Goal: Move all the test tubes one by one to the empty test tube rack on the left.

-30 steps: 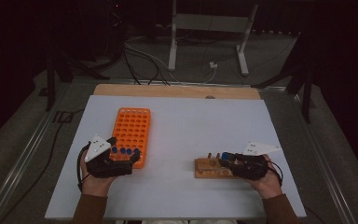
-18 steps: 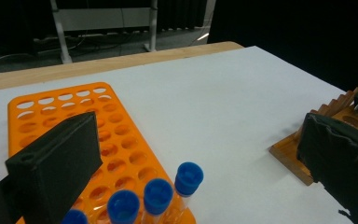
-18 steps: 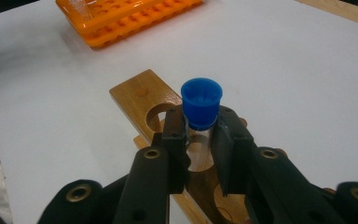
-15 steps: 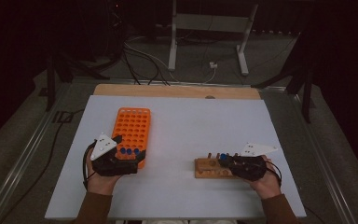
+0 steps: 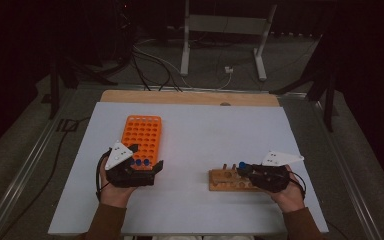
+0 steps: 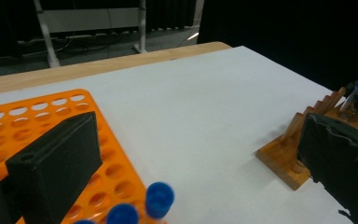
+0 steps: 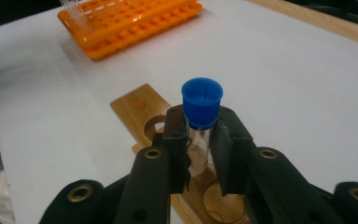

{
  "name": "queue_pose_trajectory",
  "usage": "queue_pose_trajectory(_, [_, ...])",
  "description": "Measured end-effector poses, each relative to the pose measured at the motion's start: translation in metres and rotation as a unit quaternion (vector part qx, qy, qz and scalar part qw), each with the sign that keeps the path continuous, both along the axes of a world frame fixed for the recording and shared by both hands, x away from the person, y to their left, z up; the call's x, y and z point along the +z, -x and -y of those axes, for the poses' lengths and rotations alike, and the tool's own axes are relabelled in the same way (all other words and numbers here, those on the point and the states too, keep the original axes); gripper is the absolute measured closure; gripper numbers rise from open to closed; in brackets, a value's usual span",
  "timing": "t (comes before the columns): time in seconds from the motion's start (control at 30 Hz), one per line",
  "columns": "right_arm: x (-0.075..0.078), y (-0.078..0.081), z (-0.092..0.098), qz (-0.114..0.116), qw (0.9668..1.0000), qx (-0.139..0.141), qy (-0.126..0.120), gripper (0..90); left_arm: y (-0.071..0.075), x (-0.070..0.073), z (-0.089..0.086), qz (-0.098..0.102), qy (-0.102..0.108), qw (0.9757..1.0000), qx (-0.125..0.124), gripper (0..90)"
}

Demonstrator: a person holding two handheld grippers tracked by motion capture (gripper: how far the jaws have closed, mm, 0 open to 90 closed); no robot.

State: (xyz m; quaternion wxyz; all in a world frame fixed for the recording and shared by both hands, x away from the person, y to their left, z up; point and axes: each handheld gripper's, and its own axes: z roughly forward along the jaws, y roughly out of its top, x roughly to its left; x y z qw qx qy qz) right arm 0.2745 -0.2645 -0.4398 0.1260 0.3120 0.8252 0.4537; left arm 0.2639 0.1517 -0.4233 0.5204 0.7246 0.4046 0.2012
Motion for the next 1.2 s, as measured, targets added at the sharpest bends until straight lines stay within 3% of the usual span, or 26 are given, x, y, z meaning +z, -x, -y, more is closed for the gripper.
queue_pose_trajectory(0.7, [0.041, 0.001, 0.008, 0.029, 0.999, 0.005, -0.034, 76.7, -0.009, 0.004, 0.037, 0.001, -0.001, 0.9992, -0.041, 0.8])
queue_pose_trajectory(1.2, [0.053, -0.003, -0.004, 0.046, 0.9982, 0.009, -0.039, 76.7, -0.012, 0.004, 0.055, 0.001, 0.0, 0.9981, -0.062, 1.2])
